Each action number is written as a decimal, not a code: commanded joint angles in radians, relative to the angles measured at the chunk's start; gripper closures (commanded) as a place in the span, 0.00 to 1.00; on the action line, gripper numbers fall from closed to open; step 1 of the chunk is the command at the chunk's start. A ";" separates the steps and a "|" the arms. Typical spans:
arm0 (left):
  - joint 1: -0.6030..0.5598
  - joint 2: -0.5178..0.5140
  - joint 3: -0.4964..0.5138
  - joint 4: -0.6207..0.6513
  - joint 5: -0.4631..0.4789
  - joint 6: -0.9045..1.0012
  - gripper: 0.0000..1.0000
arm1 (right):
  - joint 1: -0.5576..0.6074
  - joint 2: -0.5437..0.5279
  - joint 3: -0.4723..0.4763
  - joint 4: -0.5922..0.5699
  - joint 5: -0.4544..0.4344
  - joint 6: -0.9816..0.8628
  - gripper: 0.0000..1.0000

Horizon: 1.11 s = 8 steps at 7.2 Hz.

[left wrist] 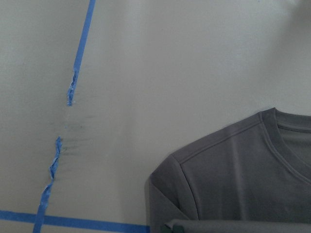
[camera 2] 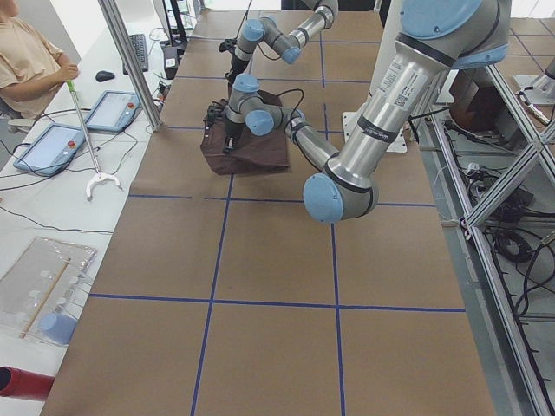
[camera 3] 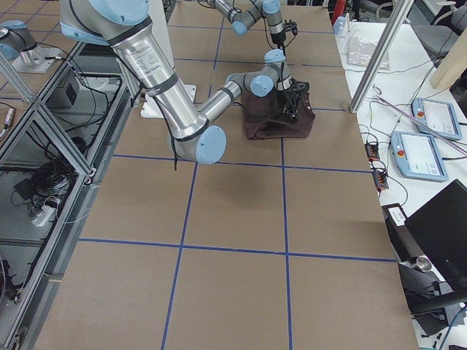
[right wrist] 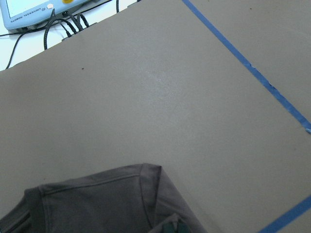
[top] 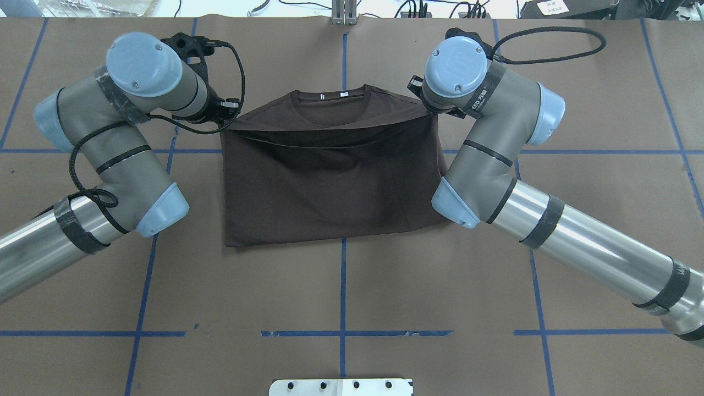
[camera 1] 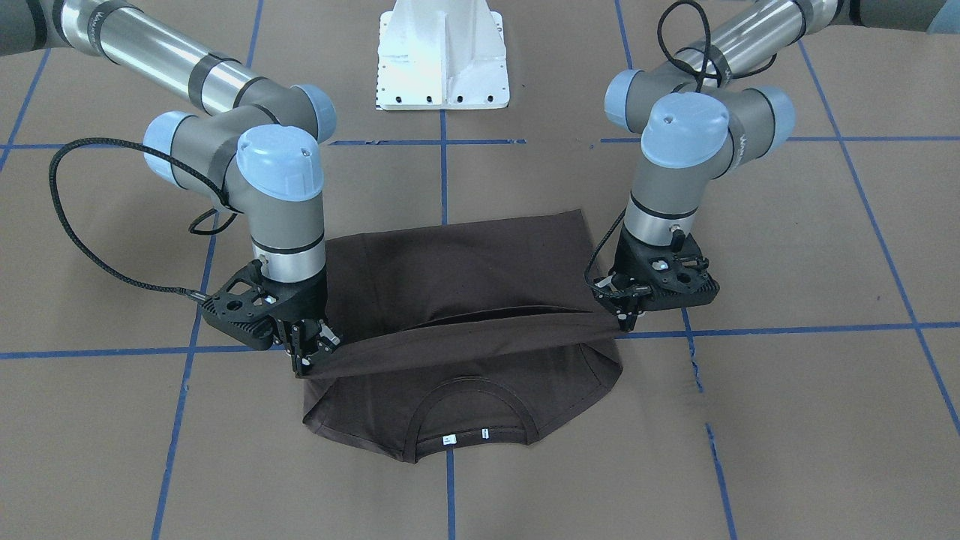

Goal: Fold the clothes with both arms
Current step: 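Release the hem near the collar and move the left gripper to the folded edge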

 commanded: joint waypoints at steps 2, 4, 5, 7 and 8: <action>0.006 -0.006 0.120 -0.098 0.000 0.007 1.00 | 0.001 0.022 -0.098 0.037 -0.009 -0.015 1.00; 0.020 -0.006 0.120 -0.099 0.000 0.007 0.66 | -0.008 0.023 -0.105 0.037 -0.009 -0.051 0.98; 0.021 -0.003 0.113 -0.098 0.000 0.070 0.01 | -0.019 0.025 -0.105 0.037 -0.012 -0.146 0.01; 0.017 0.017 0.040 -0.089 -0.011 0.172 0.00 | 0.030 0.022 -0.078 0.038 0.044 -0.286 0.00; 0.021 0.052 -0.028 -0.092 -0.012 0.179 0.00 | 0.062 0.014 -0.067 0.044 0.134 -0.382 0.00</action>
